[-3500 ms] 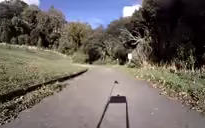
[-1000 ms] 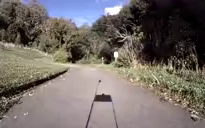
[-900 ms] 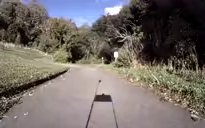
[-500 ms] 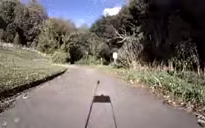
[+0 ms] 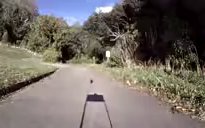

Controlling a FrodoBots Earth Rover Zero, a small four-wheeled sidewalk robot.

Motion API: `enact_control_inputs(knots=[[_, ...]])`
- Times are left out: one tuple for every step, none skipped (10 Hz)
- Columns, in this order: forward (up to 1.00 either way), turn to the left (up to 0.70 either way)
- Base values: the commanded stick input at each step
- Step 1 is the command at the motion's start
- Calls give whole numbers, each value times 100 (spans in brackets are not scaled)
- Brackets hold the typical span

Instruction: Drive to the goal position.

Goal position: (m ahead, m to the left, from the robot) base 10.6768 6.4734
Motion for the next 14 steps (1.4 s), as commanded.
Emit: enact_control_inputs(knots=[[100, 0], [100, 0], [100, 0], [100, 0], [100, 0], [100, 4], [100, 11], [100, 40], [100, 40], [100, 40], [100, 40], [100, 40], [100, 3], [100, 1]])
